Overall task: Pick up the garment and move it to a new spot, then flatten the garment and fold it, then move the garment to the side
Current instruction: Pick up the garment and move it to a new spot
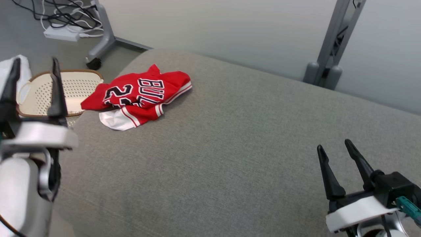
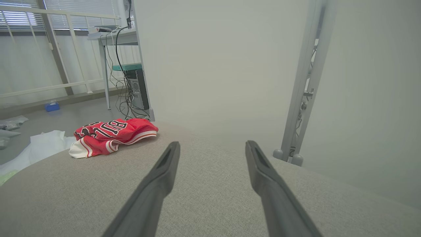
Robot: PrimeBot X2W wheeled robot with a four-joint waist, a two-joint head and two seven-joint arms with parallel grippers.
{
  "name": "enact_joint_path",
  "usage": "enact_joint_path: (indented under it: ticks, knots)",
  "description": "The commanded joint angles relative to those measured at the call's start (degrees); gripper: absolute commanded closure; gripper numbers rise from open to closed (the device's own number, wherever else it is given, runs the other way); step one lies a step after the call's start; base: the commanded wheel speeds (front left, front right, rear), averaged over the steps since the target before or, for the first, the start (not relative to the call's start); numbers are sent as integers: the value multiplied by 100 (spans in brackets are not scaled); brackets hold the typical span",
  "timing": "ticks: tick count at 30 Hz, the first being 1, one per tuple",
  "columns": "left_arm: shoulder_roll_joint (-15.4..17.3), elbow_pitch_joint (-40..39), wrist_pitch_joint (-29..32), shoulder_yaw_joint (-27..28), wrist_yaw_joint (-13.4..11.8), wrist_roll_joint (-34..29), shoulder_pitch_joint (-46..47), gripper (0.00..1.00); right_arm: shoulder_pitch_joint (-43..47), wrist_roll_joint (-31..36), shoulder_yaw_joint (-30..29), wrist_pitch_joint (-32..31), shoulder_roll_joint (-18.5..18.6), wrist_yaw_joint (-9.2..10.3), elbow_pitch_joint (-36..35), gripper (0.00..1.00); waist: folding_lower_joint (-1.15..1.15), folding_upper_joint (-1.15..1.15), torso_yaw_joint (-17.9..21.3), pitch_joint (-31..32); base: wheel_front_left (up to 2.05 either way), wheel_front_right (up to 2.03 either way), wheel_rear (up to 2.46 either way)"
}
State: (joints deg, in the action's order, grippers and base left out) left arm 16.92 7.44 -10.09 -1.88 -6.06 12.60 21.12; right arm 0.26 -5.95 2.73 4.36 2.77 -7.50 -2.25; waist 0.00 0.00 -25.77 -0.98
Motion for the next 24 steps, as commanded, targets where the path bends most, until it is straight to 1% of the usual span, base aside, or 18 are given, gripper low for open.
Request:
enact_joint_path:
  ticks: [1,3,4,5,12,19,24]
  knots:
    - [92,213,136,42,92,50,306,0,-125,82,49,-37,28,0,-71,0,0,0,214,-279,0,0,0]
    - [223,596,276,79,183,109,686,0,-232,144,99,-89,31,0,-144,0,0,0,360,-490,0,0,0]
    - [213,813,309,98,254,217,864,0,-284,171,117,-94,30,0,-187,0,0,0,429,-597,0,0,0]
    - [276,1047,364,88,278,184,1008,0,-346,197,124,-120,33,0,-221,0,0,0,499,-713,0,0,0]
    - [307,2988,512,270,616,696,1700,0,-688,424,224,-246,31,0,-333,0,0,0,965,-1463,0,0,0]
    - [197,4623,542,359,911,1037,2058,0,-884,487,240,-324,111,0,-434,0,0,0,1134,-2009,0,0,0]
    - [196,5458,488,401,1049,1181,2258,0,-1003,499,296,-385,235,0,-525,0,0,0,1193,-2285,0,0,0]
